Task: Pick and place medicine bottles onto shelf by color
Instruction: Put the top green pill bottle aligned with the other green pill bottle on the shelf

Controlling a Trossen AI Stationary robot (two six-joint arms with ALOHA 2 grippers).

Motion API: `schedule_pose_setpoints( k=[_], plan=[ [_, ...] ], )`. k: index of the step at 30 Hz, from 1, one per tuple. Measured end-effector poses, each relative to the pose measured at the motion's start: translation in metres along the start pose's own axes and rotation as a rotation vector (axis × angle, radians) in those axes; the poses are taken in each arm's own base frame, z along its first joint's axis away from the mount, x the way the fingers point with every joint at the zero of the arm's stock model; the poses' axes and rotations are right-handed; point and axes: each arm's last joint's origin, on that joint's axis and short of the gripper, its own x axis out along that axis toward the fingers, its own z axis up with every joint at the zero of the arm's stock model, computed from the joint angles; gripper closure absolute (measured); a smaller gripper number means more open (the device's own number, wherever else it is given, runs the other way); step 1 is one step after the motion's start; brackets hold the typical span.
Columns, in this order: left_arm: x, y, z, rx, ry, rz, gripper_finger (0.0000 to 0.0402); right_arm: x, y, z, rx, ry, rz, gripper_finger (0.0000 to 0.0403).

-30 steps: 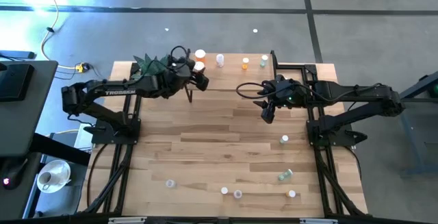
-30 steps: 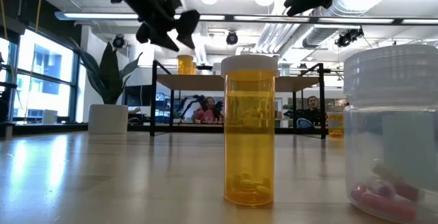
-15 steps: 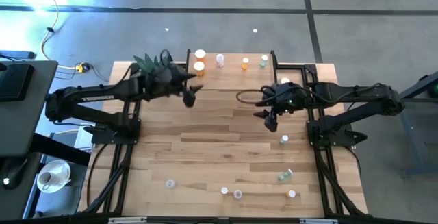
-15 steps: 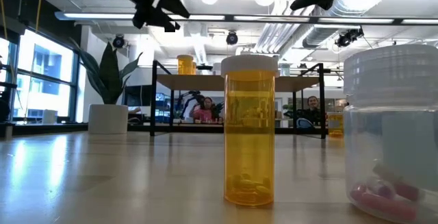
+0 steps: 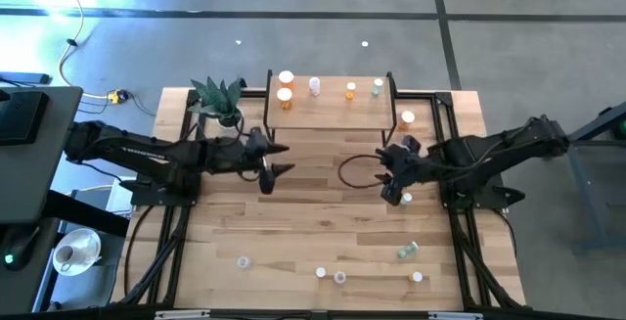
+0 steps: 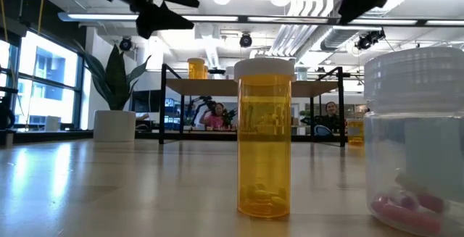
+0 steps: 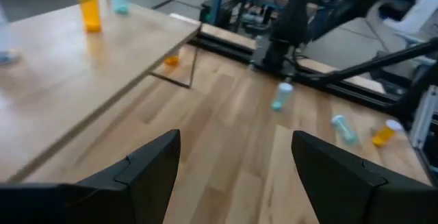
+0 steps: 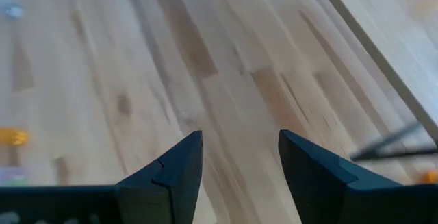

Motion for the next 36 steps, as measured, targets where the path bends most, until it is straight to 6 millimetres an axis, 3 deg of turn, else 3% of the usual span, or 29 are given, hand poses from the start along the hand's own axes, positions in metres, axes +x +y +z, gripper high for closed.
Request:
schedule_pose_setpoints(
  k=[11, 22, 30, 36],
  plan=[
    [-0.008, -0.023, -0.020, 0.020, -0.012, 0.013, 0.0133, -0.007, 0.019, -0.032, 0.127, 0.061, -0.146, 0.0219],
    [-0.010, -0.029, -0.020, 0.022, -0.025, -0.004, 0.0133, -0.025, 0.029, -0.062, 0.219, 0.021, -0.200, 0.0219],
    [-0.010, -0.029, -0.020, 0.022, -0.026, -0.004, 0.0133, 0.002, 0.028, -0.107, 0.331, 0.048, -0.249, 0.0219],
    [-0.010, -0.029, -0.020, 0.021, -0.026, -0.004, 0.0133, 0.014, 0.030, -0.129, 0.415, 0.036, -0.220, 0.0219]
  ],
)
